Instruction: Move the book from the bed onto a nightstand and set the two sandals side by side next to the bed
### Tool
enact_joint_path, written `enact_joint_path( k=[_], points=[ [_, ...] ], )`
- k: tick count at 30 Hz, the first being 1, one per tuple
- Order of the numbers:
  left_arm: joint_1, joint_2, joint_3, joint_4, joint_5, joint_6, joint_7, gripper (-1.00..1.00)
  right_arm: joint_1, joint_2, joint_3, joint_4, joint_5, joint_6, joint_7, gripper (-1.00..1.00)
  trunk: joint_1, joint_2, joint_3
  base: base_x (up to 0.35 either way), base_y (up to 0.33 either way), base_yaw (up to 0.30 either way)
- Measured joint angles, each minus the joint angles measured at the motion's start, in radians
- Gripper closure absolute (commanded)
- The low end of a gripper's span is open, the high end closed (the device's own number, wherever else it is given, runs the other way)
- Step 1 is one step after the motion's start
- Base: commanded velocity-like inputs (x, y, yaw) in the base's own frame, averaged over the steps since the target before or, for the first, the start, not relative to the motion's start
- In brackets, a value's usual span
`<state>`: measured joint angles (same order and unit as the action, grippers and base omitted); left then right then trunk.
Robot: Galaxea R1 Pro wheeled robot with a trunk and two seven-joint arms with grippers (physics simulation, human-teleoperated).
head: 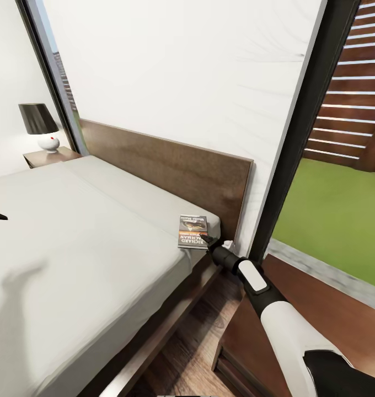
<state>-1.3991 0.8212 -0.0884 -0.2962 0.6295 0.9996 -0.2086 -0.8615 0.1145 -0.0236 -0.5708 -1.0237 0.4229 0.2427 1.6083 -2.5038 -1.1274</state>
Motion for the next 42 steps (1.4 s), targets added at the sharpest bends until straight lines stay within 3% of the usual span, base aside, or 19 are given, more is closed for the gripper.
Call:
enact_joint_path(
  k=[42],
  points=[
    [0.000, 0.001, 0.000, 0.000, 0.000, 0.000, 0.001, -1.00, 0.000, 0.000, -0.002, 0.000, -0.002, -0.011, 0.002, 1.00, 0.000, 0.000, 0.000, 0.000, 0.000, 0.000]
  ],
)
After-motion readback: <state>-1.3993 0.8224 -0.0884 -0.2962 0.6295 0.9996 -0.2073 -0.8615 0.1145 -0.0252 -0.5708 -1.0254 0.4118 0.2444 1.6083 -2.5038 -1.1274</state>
